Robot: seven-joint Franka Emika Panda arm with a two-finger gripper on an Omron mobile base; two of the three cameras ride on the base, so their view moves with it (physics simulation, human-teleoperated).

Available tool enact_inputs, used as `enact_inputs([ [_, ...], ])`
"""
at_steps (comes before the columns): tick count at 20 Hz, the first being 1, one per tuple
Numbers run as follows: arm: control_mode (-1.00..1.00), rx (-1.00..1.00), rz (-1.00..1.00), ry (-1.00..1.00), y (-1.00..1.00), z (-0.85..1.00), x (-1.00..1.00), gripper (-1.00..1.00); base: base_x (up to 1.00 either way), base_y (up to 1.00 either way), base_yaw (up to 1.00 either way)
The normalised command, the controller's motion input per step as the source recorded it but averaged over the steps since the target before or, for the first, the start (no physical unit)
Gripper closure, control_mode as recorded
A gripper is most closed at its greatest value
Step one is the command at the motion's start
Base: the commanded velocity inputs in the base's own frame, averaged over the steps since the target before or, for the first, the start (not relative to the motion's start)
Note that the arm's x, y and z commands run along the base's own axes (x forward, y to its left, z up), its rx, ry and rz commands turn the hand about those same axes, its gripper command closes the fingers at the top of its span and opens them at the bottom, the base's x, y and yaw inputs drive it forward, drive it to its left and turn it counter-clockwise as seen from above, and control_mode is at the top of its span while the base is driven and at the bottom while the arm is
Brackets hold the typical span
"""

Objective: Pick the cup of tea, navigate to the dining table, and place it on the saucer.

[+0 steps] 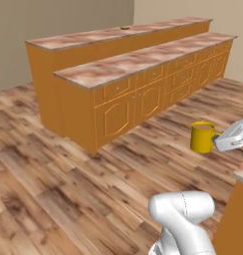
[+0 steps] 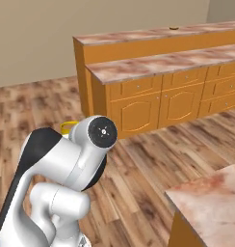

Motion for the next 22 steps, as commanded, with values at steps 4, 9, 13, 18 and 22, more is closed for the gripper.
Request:
enact_inputs([
  [4,1.0,0.0,0.0,0.0,0.0,0.0,0.0,1.0,1.0,1.0,-0.05],
  [9,1.0,0.0,0.0,0.0,0.0,0.0,0.0,1.0,1.0,1.0,-0.05],
  [13,1.0,0.0,0.0,0.0,0.0,0.0,0.0,1.0,1.0,1.0,0.0],
  [18,1.0,0.0,0.0,0.0,0.0,0.0,0.0,1.0,1.0,1.0,0.0],
  [22,1.0,0.0,0.0,0.0,0.0,0.0,0.0,1.0,1.0,1.0,0.0],
])
